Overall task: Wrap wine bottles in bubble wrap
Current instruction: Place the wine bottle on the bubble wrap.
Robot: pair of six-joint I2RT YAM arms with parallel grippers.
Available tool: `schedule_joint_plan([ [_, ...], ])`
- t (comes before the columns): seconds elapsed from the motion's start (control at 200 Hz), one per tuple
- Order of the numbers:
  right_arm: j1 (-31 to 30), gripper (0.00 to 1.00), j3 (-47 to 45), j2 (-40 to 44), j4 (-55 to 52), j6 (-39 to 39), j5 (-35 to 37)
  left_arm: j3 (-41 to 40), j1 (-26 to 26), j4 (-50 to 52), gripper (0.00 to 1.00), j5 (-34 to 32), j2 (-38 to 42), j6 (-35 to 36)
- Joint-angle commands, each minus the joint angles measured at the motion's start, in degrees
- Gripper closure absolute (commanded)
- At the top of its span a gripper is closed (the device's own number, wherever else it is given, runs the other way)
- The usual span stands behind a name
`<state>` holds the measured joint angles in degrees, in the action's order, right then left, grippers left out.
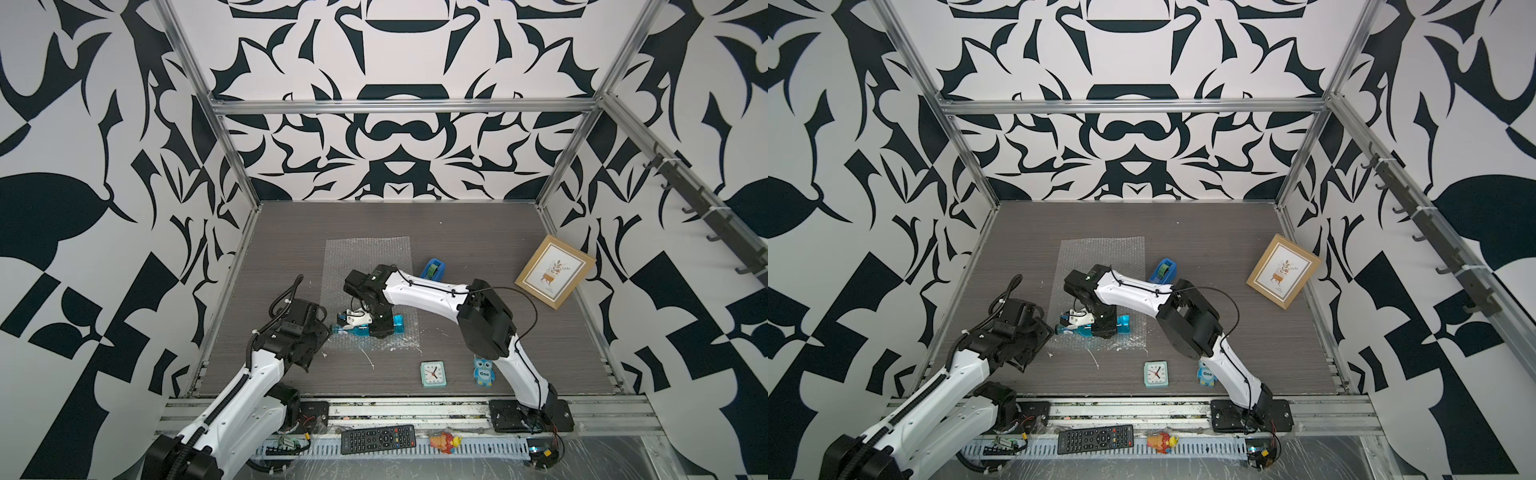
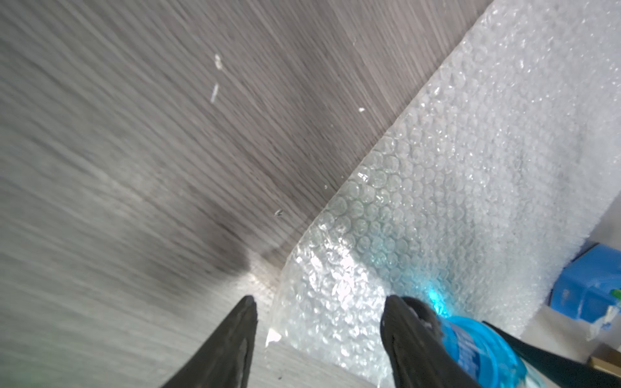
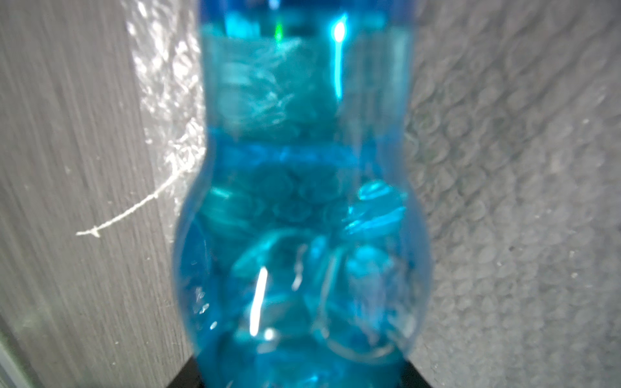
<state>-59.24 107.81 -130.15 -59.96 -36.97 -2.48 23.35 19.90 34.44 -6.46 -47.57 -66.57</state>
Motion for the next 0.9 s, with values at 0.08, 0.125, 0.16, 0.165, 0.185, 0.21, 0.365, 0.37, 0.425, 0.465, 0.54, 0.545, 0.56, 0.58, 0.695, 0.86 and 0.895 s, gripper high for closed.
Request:
schedule_joint_plan([
  [0.08, -0.43, 0.65, 3.11, -1.66, -0.86, -1.17, 1.34, 3.49, -0.03, 6.82, 0.35, -3.54, 1.03, 1.88],
  [0.125, -0.44, 0.53, 3.11, -1.94, -0.93, -0.80, 1.27, 4.93, -0.01, 7.96, 0.34, -4.35, 1.29, 3.10],
  [0.16, -0.41, 0.47, 3.06, -2.04, -0.94, -0.43, 1.29, 6.18, 0.02, 8.73, 0.34, -4.93, 1.63, 4.66],
  [0.165, -0.42, 0.47, 3.09, -2.04, -0.94, -0.32, 1.32, 6.35, 0.03, 8.86, 0.35, -5.04, 1.71, 4.90],
  [0.185, -0.49, 0.44, 3.11, -2.00, -0.94, -0.18, 1.45, 7.25, -0.03, 9.39, 0.35, -5.38, 1.92, 6.00],
  [0.21, -0.44, 0.41, 3.11, -1.88, -1.03, 0.09, 1.51, 8.46, 0.03, 9.78, 0.35, -5.81, 2.29, 8.01],
  [0.365, -0.41, 0.22, 1.81, 0.96, 0.37, 0.58, 1.11, 16.60, 0.00, 9.35, 0.34, -4.84, 3.15, 24.24],
  [0.37, -0.39, 0.20, 1.68, 1.24, 0.55, 0.58, 0.97, 16.93, -0.02, 9.30, 0.34, -4.59, 3.12, 24.88],
  [0.425, -0.28, 0.16, 0.85, 2.51, 1.69, 0.71, 0.48, 20.10, -0.02, 8.91, 0.33, -2.64, 2.42, 31.82],
  [0.465, -0.13, 0.16, 0.64, 3.23, 2.02, 0.93, -0.25, 22.60, 0.04, 8.77, 0.33, -0.82, 1.56, 36.90],
  [0.54, 0.47, 0.16, 0.48, 4.43, 2.32, 1.94, -2.45, 27.07, 0.03, 9.44, 0.33, 3.98, -1.25, 47.59],
  [0.545, 0.55, 0.16, 0.43, 4.49, 2.31, 2.05, -2.62, 27.48, 0.04, 9.65, 0.33, 4.16, -1.45, 48.33],
  [0.56, 0.68, 0.16, 0.39, 4.80, 2.46, 2.41, -3.05, 28.40, 0.03, 10.22, 0.34, 4.78, -2.16, 49.98],
  [0.58, 0.98, 0.16, 0.31, 5.17, 2.53, 2.93, -3.74, 29.62, 0.05, 11.10, 0.34, 5.57, -3.20, 52.44],
  [0.695, 3.63, 0.17, -2.47, 8.97, 4.89, 6.81, -9.77, 35.64, 0.05, 17.48, 0.38, 9.14, -9.14, 64.57],
  [0.86, 8.73, 0.19, -12.71, 17.82, 13.18, 13.40, -21.11, 36.90, 2.24, 21.81, 0.46, 16.01, -11.90, 75.84],
  [0.895, 9.71, 0.20, -15.03, 19.52, 15.21, 15.18, -22.14, 36.09, 3.44, 21.37, 0.49, 17.13, -11.16, 76.90],
])
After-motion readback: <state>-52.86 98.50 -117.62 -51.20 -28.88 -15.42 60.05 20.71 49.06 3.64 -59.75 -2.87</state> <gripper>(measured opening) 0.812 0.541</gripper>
